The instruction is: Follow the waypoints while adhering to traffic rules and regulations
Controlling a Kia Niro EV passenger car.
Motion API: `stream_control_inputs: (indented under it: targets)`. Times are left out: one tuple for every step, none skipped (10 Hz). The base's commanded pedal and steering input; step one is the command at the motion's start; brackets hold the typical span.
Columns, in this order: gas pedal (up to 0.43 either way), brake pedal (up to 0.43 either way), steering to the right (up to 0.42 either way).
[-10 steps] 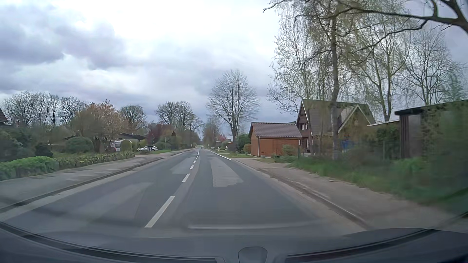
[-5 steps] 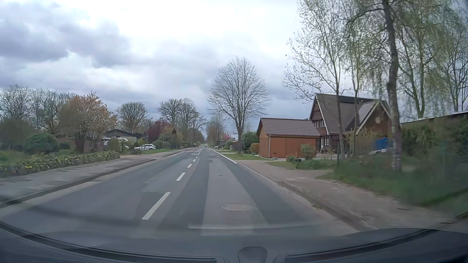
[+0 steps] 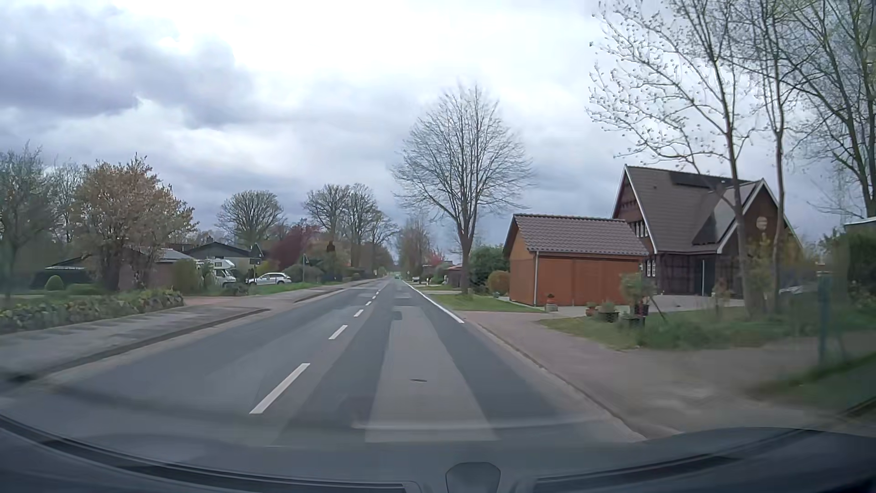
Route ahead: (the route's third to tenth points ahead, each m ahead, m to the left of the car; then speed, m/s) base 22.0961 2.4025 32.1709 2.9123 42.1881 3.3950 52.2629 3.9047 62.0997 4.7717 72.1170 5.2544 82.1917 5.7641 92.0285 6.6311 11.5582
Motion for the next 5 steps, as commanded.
stream_control_inputs:
  targets:
    - [0.130,0.000,-0.021]
    - [0.130,0.000,-0.021]
    - [0.130,0.000,-0.021]
    - [0.130,0.000,-0.021]
    - [0.130,0.000,-0.021]
